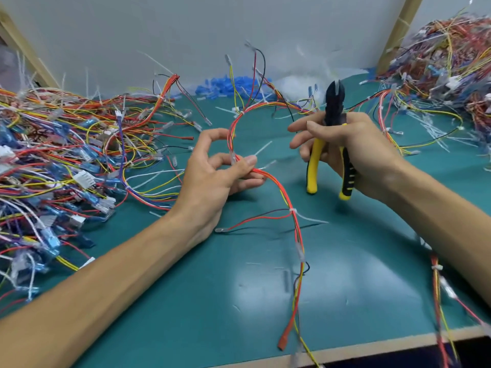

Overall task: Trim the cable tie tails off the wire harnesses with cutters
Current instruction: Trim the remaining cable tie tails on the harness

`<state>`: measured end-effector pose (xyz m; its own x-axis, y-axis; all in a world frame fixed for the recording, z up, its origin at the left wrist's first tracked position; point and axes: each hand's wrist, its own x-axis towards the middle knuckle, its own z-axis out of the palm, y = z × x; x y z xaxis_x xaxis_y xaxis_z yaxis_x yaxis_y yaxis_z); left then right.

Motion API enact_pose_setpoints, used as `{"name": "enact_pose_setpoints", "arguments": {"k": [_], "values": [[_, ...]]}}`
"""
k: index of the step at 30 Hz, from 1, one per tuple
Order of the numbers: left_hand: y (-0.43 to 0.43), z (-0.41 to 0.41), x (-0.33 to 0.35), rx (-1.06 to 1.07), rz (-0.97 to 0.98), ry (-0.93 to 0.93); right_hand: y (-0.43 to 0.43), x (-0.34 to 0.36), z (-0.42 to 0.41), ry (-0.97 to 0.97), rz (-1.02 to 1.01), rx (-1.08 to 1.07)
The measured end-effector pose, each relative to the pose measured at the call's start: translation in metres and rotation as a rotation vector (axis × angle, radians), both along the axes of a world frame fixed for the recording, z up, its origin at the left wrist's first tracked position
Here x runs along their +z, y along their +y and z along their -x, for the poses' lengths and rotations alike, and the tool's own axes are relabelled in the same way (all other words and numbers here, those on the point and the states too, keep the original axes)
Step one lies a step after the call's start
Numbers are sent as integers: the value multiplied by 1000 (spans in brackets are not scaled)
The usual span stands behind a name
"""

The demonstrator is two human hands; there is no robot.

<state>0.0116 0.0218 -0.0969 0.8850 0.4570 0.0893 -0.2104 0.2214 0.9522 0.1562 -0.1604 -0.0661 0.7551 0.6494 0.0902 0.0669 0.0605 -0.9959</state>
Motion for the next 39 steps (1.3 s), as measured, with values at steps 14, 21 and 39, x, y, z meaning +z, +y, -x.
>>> {"name": "enact_pose_setpoints", "arguments": {"k": [14, 21, 39], "values": [[3, -2, -2, -21, 50, -4, 12, -6, 23, -302, 31, 54], [-13, 5, 5, -101, -234, -65, 5, -3, 6, 55, 43, -37], [13, 10, 7, -39, -367, -51, -2, 11, 16, -415, 93, -80]]}}
